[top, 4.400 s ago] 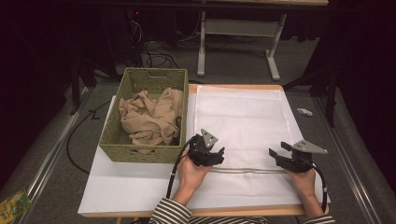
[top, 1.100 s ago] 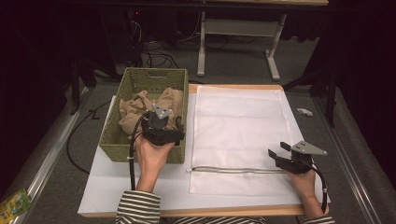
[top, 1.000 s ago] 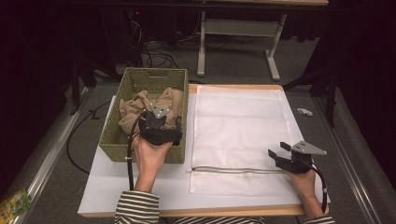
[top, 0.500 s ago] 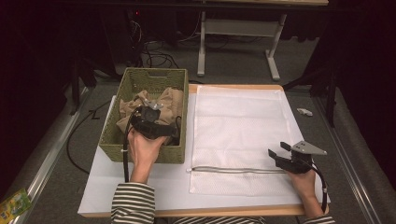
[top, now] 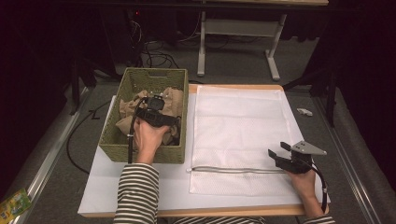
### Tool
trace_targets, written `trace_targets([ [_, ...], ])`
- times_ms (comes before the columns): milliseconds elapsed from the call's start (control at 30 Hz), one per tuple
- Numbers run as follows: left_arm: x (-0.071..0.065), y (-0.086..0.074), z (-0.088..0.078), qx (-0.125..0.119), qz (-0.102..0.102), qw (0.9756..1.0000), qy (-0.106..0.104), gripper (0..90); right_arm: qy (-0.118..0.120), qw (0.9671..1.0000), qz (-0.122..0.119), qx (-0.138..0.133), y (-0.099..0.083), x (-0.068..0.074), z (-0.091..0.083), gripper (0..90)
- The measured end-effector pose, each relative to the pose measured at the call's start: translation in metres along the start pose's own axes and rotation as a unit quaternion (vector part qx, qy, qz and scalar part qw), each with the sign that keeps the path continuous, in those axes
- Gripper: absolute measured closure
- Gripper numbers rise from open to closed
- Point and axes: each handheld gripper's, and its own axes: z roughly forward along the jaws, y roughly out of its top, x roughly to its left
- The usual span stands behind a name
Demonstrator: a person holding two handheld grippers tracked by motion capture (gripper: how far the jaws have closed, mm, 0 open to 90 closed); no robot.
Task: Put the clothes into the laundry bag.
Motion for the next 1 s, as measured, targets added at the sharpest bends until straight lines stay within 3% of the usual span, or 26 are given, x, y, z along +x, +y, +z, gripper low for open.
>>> trace_targets([
  [200,0.001,0.008,0.016,0.026,-0.001,0.9996,0.006,0.0,0.000,1.0000,0.000,0.000,0.000,0.000,0.000,34.9],
  [567,0.012,0.008,0.039,0.043,-0.029,0.9986,0.000,0.2,-0.002,1.0000,0.000,0.003,0.000,0.001,0.000,34.7],
  [633,0.015,0.009,0.045,0.041,-0.037,0.9984,-0.009,0.3,-0.003,1.0000,-0.002,0.004,0.000,0.001,0.001,34.7],
  [700,0.015,0.009,0.048,0.046,-0.035,0.9983,-0.011,0.3,-0.004,1.0000,-0.001,0.004,0.000,0.001,0.001,34.7],
  [900,0.020,0.006,0.060,0.074,-0.034,0.9967,-0.006,0.3,-0.005,1.0000,-0.005,0.005,0.000,0.001,0.001,34.7],
  [1000,0.021,0.004,0.070,0.103,-0.033,0.9941,0.009,0.2,-0.005,1.0000,-0.003,0.008,0.001,0.002,0.001,34.7],
])
